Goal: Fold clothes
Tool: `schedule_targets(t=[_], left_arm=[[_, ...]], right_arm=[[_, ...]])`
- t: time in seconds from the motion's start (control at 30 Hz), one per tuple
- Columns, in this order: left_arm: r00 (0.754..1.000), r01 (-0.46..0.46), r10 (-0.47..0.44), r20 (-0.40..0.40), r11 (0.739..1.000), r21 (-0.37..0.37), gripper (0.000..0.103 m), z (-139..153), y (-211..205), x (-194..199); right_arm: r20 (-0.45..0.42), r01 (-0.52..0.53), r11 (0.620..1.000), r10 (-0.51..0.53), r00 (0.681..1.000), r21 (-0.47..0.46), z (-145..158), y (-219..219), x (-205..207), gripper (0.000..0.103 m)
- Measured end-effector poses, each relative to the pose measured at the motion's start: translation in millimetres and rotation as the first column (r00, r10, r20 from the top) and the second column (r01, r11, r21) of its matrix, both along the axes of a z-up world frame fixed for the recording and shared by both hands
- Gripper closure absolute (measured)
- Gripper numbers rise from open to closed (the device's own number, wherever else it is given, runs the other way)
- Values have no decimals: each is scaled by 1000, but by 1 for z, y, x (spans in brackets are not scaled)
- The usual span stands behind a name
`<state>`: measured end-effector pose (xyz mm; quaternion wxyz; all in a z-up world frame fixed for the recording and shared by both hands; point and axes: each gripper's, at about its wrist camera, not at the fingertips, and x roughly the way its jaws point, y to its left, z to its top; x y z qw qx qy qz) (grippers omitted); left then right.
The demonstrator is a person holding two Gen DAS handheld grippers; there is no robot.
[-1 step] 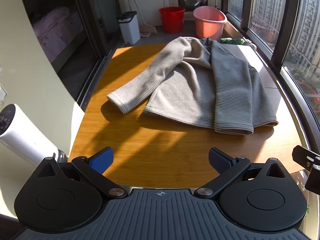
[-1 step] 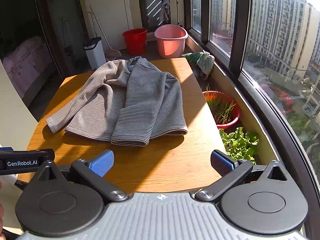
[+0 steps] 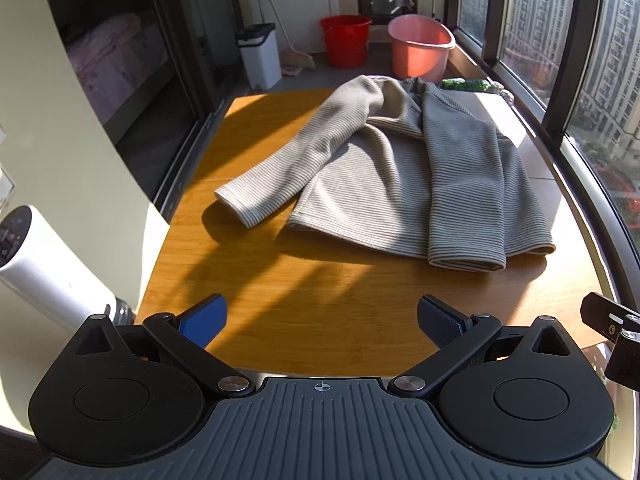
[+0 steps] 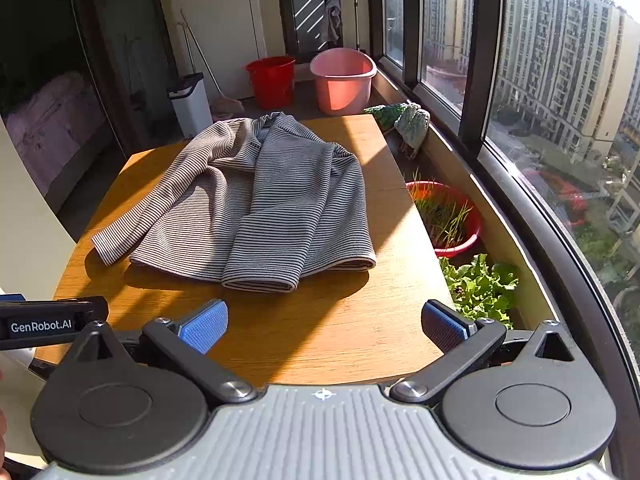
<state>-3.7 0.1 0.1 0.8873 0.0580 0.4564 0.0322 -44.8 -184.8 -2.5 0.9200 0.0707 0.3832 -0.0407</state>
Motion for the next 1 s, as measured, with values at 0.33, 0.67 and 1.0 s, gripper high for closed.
schedule_targets(t=[0.33, 0.67, 1.0], left_arm=[[999, 23, -17, 42, 986, -165, 0, 3, 3, -19], [1000, 6, -2, 27, 990, -143, 0, -1, 10, -23], [1000, -1, 5, 29, 992, -124, 0, -6, 11, -24]], right_arm=[[-27, -40, 995, 38, 999, -92, -1, 13, -3, 0], [-47, -50, 997, 47, 998, -55, -6, 17, 1, 0], [-56, -50, 997, 47, 997, -56, -10, 15, 0, 0]])
